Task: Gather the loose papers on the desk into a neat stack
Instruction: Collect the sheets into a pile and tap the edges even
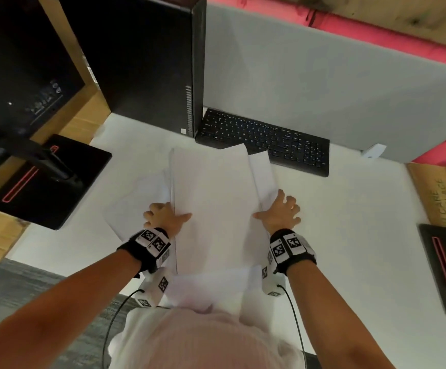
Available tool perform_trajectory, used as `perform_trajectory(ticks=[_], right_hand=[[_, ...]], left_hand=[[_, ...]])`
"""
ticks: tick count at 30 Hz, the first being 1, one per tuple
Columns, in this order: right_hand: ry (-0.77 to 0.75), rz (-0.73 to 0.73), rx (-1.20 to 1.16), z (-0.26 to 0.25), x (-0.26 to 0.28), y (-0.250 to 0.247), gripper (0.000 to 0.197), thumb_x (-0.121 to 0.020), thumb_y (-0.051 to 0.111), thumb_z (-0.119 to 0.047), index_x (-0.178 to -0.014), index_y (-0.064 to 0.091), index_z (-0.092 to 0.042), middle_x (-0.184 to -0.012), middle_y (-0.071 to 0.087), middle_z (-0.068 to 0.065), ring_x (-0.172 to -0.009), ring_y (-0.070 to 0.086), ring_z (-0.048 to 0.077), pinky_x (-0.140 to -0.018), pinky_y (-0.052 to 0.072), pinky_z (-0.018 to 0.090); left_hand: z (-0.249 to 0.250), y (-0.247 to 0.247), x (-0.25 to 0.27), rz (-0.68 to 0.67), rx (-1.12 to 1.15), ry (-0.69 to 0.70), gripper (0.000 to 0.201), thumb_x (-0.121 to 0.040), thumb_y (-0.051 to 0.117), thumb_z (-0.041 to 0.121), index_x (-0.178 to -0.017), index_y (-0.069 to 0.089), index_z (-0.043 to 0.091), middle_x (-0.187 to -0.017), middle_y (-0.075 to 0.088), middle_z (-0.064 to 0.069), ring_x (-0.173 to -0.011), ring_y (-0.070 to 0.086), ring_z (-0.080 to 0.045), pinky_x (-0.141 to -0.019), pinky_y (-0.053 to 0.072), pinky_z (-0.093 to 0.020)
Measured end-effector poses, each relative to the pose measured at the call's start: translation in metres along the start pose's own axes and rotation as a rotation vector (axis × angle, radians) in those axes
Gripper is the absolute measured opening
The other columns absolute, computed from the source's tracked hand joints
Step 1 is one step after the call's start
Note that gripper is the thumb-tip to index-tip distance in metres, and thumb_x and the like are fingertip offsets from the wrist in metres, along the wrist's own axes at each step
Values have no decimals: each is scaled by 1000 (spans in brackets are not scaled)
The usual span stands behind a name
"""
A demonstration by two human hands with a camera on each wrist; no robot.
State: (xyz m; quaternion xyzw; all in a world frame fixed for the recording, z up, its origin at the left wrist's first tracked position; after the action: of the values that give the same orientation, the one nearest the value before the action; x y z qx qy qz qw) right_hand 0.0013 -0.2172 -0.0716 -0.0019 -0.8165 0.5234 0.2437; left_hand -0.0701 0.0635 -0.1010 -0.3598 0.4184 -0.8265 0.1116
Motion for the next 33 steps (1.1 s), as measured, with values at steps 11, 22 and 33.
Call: perform_trajectory(ticks=[11, 22, 33], right_hand=[[158, -76, -450, 34, -5, -1, 92, -74, 76, -27, -143, 19, -8, -142, 39, 19, -127, 42, 36, -101, 39, 41], [111, -338, -837, 65, 7, -8, 35, -76, 71, -4, -107, 58, -12, -100, 65, 4, -95, 59, 22, -83, 45, 29], [84, -280, -904, 72, -4, -14, 43, -79, 66, 2, -121, 55, 3, -102, 65, 16, -99, 60, 33, -96, 45, 43]], left_hand=[[50, 26, -8, -230, 233, 141, 58, -81, 67, 27, -130, 45, 7, -130, 52, -14, -122, 46, -33, -104, 39, -45], [72, 39, 15, -469, 734, 339, 45, -86, 56, -4, -129, 44, 0, -131, 52, -19, -116, 52, -23, -98, 40, -30], [89, 36, 8, -426, 577, 452, 41, -86, 57, 1, -126, 46, 0, -123, 56, -17, -109, 51, -19, -103, 40, -34]])
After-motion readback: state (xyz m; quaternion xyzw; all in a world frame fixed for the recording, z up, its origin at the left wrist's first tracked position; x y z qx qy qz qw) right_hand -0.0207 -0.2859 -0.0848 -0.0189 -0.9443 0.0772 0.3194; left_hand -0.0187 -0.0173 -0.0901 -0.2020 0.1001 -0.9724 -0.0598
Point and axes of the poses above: each hand's wrist, its own x-axis away from the middle knuckle, its own y-axis out of the palm, z = x × y, the point moved 6 cm from there along -x, towards the middle knuckle
